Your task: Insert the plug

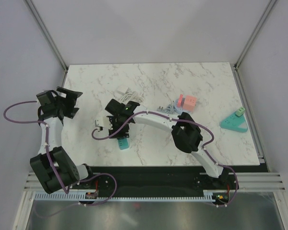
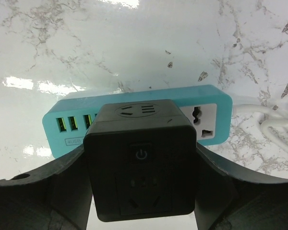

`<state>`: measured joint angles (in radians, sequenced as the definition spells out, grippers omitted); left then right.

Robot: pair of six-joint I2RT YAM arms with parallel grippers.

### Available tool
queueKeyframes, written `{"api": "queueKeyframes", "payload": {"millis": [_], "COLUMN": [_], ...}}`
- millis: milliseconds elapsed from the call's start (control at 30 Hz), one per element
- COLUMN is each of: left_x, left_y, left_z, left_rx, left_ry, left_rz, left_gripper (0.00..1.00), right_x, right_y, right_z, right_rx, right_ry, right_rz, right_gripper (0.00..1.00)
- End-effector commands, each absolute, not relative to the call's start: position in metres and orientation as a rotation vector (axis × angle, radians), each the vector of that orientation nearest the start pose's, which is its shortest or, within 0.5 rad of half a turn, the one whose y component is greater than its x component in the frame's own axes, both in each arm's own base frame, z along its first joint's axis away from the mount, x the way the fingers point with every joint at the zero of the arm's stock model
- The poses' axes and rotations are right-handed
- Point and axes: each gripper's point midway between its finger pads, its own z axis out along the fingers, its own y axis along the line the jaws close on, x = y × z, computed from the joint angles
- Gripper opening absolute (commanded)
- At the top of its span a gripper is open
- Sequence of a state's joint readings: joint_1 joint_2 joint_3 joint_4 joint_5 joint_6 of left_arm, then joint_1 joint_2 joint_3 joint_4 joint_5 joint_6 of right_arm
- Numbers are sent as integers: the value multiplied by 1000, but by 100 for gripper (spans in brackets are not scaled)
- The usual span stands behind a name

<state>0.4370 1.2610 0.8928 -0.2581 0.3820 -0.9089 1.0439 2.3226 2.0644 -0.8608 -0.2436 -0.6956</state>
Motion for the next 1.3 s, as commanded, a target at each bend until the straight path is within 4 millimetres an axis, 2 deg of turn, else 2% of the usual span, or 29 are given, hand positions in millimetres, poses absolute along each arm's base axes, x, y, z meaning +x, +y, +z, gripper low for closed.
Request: {"api": "queueKeyframes", "payload": {"millis": [0,67,167,433,733,800,900,1000,1100,1133,1167,1200,1233,1267], "left_x": [363,360,359,360,358,360,364,366,369,369,371,372,374,374], "left_y": [60,59,57,48,40,38,21,10,9,8,7,7,7,8], "left_z": [191,189,187,190,182,184,201,210,212,213,214,211,213,212], "left_rx": [-1131,-1133,-1125,-1075,-1013,-981,-819,-743,-726,-720,-711,-717,-718,-719], "left_ry": [1853,1852,1857,1876,1925,1928,1926,1927,1918,1915,1915,1925,1922,1923], "left_rz": [-707,-704,-703,-747,-747,-746,-810,-805,-828,-834,-843,-854,-855,-855], "left_gripper": [100,100,100,100,100,100,100,99,97,97,97,96,96,96], "right_x": [253,251,249,253,253,248,240,235,232,232,231,232,237,240], "right_y": [470,468,466,462,449,446,447,451,458,461,465,467,471,473], "right_z": [93,96,99,112,146,154,161,162,162,162,165,164,164,163], "right_rx": [-2088,-2093,-2101,-2071,-2004,-1977,-1946,-1905,-1872,-1852,-1836,-1819,-1776,-1759], "right_ry": [1632,1619,1606,1600,1600,1617,1638,1656,1658,1671,1670,1676,1696,1703], "right_rz": [420,413,407,374,337,359,428,484,557,586,627,640,655,651], "right_gripper": [76,78,92,94,94,94,98,92,81,66,57,43,17,11]}}
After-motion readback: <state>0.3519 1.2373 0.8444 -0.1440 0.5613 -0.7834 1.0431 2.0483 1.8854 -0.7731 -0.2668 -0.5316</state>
